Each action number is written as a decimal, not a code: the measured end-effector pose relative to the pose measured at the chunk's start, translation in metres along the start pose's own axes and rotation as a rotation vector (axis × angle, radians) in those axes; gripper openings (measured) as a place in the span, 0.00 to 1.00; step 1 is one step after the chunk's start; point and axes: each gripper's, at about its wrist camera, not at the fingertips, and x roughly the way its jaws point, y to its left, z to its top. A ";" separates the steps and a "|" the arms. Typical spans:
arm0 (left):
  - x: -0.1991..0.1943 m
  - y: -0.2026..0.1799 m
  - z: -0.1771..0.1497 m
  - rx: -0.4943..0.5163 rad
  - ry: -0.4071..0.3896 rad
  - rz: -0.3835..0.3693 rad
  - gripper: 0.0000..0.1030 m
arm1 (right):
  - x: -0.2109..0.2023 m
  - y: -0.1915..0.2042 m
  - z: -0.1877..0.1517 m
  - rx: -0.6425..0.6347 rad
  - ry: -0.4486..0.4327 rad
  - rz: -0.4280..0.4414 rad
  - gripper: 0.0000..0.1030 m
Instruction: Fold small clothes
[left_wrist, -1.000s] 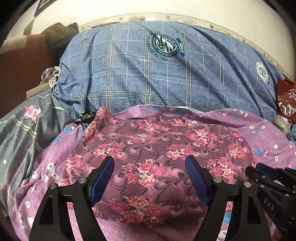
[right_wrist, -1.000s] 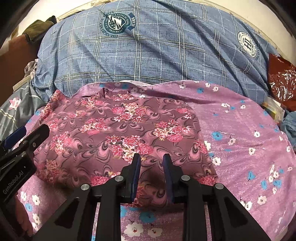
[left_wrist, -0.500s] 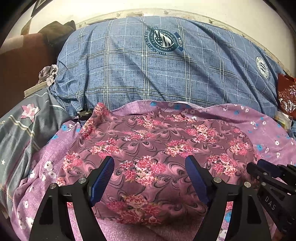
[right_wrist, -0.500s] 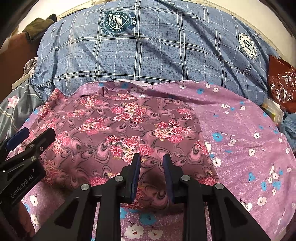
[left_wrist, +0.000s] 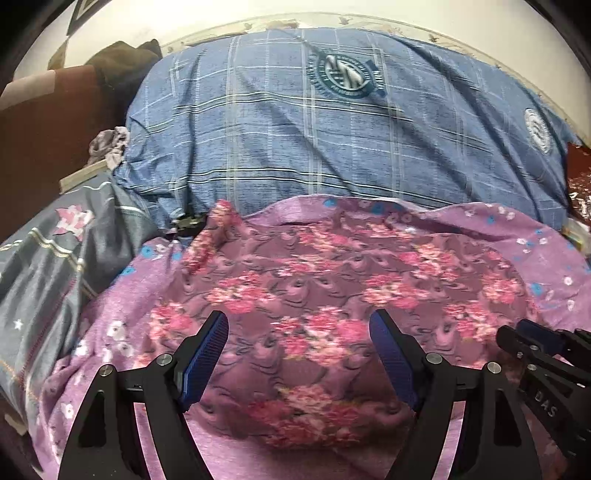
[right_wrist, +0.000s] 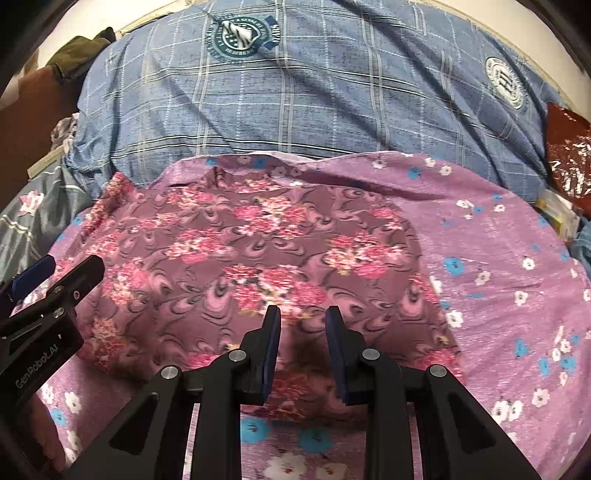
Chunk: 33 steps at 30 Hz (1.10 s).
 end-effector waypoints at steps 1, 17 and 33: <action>0.002 0.003 0.000 0.000 0.006 0.017 0.77 | 0.001 0.003 0.000 -0.002 -0.001 0.013 0.27; 0.050 0.040 -0.007 -0.135 0.237 0.045 0.77 | 0.023 0.013 -0.006 0.013 0.040 0.093 0.31; -0.018 0.137 -0.066 -0.664 0.199 -0.200 0.75 | 0.000 0.004 -0.003 0.027 -0.057 0.176 0.32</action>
